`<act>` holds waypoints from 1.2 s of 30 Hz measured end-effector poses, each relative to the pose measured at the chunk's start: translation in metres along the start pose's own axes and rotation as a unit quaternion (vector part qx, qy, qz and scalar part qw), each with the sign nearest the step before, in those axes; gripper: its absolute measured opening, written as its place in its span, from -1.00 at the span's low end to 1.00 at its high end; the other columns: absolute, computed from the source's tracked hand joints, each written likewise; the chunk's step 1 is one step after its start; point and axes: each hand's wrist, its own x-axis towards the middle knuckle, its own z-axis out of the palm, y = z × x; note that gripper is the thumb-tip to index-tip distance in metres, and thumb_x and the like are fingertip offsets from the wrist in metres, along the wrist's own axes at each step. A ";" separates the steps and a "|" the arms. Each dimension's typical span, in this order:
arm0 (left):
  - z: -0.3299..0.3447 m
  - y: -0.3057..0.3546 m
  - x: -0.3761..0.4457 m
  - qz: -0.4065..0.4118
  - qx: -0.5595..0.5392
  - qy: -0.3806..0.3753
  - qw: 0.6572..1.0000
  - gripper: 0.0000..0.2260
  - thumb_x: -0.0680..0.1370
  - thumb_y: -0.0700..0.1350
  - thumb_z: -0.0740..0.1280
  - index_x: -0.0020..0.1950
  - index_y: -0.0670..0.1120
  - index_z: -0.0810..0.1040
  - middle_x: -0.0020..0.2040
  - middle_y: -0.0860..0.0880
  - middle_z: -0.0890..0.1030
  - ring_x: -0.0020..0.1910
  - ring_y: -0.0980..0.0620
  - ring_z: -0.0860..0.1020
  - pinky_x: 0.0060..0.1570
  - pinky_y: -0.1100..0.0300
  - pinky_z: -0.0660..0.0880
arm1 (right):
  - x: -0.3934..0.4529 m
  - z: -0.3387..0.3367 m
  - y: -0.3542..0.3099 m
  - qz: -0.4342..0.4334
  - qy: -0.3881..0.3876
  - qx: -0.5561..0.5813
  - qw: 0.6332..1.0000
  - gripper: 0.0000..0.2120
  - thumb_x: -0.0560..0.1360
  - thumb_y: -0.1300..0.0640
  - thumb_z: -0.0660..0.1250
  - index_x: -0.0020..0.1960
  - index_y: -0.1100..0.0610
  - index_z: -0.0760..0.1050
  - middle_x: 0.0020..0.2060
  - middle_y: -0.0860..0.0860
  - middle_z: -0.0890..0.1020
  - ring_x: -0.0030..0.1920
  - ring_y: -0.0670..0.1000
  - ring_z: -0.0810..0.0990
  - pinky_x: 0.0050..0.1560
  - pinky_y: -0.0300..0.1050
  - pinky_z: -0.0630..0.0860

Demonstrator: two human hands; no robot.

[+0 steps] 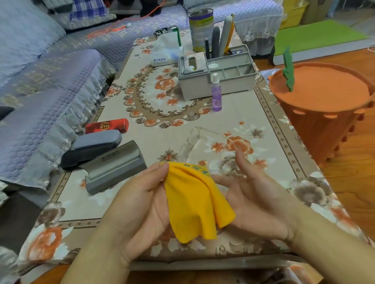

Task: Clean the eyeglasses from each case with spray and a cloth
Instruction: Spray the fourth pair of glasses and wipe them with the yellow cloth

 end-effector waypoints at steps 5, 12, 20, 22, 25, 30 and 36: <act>0.005 0.005 0.006 -0.021 -0.037 0.139 0.989 -0.71 0.72 -0.15 0.10 0.23 -0.34 0.49 -0.12 -0.33 0.69 -0.25 -0.20 0.72 -0.38 -0.07 0.66 | 0.007 0.004 0.026 -0.048 0.031 0.054 0.997 -0.10 0.57 -0.44 0.09 0.58 0.26 0.22 0.56 0.30 0.24 0.59 0.29 0.14 0.61 0.25 -0.06; -0.002 -0.001 0.006 -0.004 0.065 0.145 0.987 -0.74 0.71 -0.17 0.14 0.21 -0.34 0.49 -0.02 -0.32 0.70 -0.08 -0.18 0.72 -0.17 -0.03 0.69 | 0.007 0.009 0.016 -0.198 0.176 -0.083 0.961 -0.57 0.55 -0.01 0.35 0.37 0.08 0.41 0.14 0.27 0.67 0.14 0.25 0.67 0.20 0.18 0.59; -0.006 0.005 -0.001 0.133 0.355 0.202 0.903 -0.85 0.65 -0.01 0.29 0.18 0.01 0.53 -0.16 -0.04 0.73 -0.21 -0.02 0.72 -0.25 0.02 0.64 | -0.014 0.030 -0.003 -0.384 0.308 -0.476 0.729 -0.82 0.52 0.18 0.46 0.01 -0.09 0.69 -0.43 0.05 0.52 -0.29 -0.06 0.54 -0.10 -0.20 0.52; -0.003 0.005 -0.003 0.174 0.366 0.223 0.887 -0.81 0.62 -0.03 0.34 0.23 0.07 0.49 -0.15 -0.05 0.74 -0.18 -0.03 0.73 -0.20 -0.01 0.65 | -0.021 0.040 -0.010 -0.420 0.312 -0.499 0.691 -0.80 0.50 0.20 0.46 -0.04 -0.12 0.68 -0.36 0.00 0.62 -0.26 -0.19 0.58 -0.19 -0.34 0.52; 0.004 0.007 -0.005 0.226 0.379 0.233 0.867 -0.78 0.59 -0.03 0.38 0.22 0.11 0.50 -0.25 0.01 0.73 -0.22 0.06 0.71 -0.23 0.01 0.65 | -0.025 0.043 -0.017 -0.423 0.306 -0.488 0.700 -0.78 0.50 0.21 0.45 -0.05 -0.13 0.70 -0.12 -0.12 0.73 -0.02 -0.18 0.66 -0.04 -0.29 0.61; 0.010 0.015 -0.005 0.251 0.387 0.207 0.863 -0.93 0.61 -0.09 0.36 0.02 0.00 0.63 -0.26 0.03 0.72 -0.24 0.10 0.69 -0.25 0.10 0.66 | -0.029 0.038 -0.021 -0.368 0.295 -0.494 0.731 -0.64 0.50 0.30 0.44 0.17 -0.08 0.67 0.08 -0.09 0.73 0.13 -0.11 0.68 0.07 -0.17 0.64; 0.009 0.033 -0.003 0.202 0.400 0.154 0.881 -0.91 0.59 -0.13 0.37 0.03 -0.07 0.66 -0.22 -0.14 0.69 -0.21 0.06 0.67 -0.23 0.19 0.64 | -0.028 0.039 -0.020 -0.393 0.276 -0.406 0.777 -0.78 0.43 0.17 0.46 0.06 0.02 0.71 0.04 0.02 0.74 0.10 0.02 0.69 0.01 -0.11 0.64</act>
